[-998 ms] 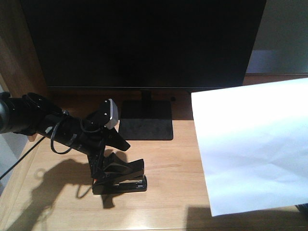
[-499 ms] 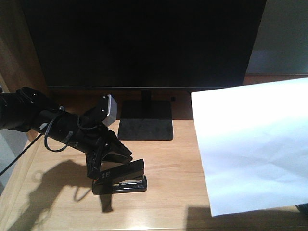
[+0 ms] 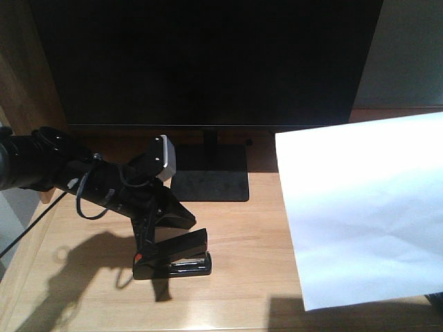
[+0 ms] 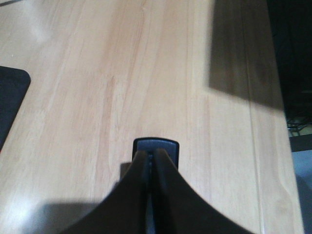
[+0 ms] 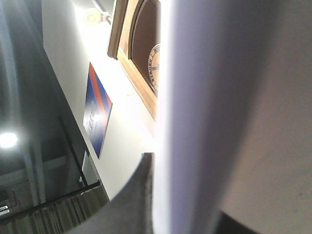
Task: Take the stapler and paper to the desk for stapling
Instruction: 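Set the stapler down on the desk near the monitor base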
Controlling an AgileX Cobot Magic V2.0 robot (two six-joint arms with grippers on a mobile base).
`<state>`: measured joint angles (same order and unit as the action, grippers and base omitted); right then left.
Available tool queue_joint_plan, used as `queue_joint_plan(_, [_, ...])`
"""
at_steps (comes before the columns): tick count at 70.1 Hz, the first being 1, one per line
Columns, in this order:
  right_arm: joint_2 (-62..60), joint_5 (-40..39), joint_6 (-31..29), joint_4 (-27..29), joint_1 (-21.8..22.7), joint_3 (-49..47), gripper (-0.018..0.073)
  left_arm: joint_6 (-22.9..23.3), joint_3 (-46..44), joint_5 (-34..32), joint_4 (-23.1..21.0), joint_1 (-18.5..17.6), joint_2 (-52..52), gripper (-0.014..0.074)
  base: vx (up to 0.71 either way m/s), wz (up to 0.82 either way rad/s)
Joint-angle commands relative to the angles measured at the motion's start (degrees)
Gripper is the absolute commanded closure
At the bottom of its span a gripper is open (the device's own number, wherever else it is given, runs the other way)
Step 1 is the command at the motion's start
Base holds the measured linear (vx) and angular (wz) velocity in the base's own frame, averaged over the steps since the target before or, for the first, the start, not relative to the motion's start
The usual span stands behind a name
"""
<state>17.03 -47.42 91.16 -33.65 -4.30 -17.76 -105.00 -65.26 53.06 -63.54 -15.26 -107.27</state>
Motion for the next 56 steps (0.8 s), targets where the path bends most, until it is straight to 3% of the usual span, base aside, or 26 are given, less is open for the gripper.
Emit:
queue_joint_plan(1, [0.49,-1.78,-0.45,1.20,0.29,-1.71,0.0565,0.49,-1.38,-1.12,-3.45,-1.18,2.83,0.0604,0.00,0.00])
queue_joint_plan(56, [0.49,-1.78,-0.45,1.20,0.29,-1.71,0.0565,0.39,-1.33,0.02,-2.98,-1.36,-1.53,0.0603,0.00,0.00])
